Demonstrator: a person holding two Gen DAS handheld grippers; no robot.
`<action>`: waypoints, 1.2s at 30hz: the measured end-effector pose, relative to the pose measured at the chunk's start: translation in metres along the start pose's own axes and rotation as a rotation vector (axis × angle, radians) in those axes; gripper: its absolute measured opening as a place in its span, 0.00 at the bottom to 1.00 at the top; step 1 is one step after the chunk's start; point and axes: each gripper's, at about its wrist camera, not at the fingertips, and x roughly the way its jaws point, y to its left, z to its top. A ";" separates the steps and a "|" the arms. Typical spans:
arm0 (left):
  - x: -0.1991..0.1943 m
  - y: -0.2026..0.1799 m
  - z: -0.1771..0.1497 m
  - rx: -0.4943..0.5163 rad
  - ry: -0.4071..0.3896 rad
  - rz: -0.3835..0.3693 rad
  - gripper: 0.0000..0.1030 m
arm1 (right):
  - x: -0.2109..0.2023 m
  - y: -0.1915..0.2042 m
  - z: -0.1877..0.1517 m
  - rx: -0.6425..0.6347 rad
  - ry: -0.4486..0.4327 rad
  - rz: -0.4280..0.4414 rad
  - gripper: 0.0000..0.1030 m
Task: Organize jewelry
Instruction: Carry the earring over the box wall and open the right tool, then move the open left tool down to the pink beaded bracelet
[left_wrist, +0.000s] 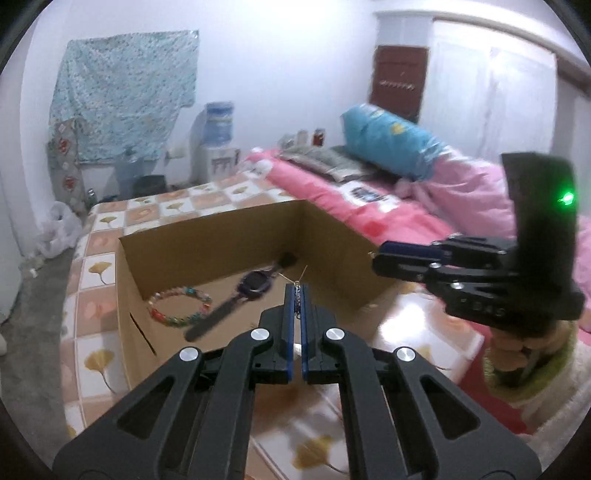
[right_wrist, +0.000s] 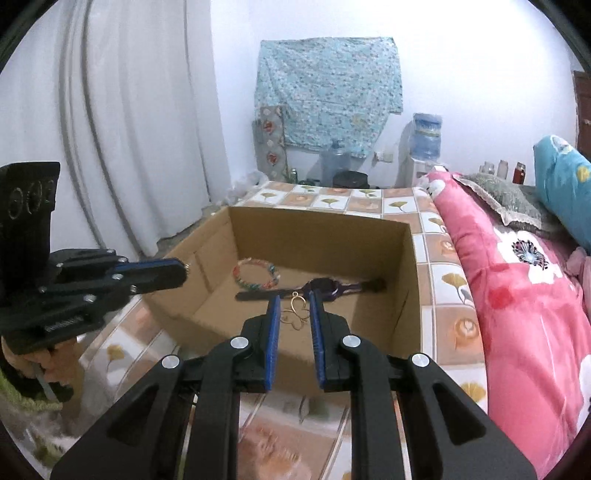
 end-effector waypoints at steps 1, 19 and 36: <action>0.011 0.003 0.003 0.001 0.015 0.006 0.02 | 0.011 -0.003 0.005 0.007 0.021 -0.008 0.16; 0.057 0.061 0.005 -0.076 0.122 0.103 0.18 | 0.078 -0.022 0.026 0.121 0.150 0.033 0.25; -0.045 0.030 -0.014 -0.087 -0.024 0.063 0.49 | -0.044 -0.026 0.000 0.120 -0.045 -0.015 0.43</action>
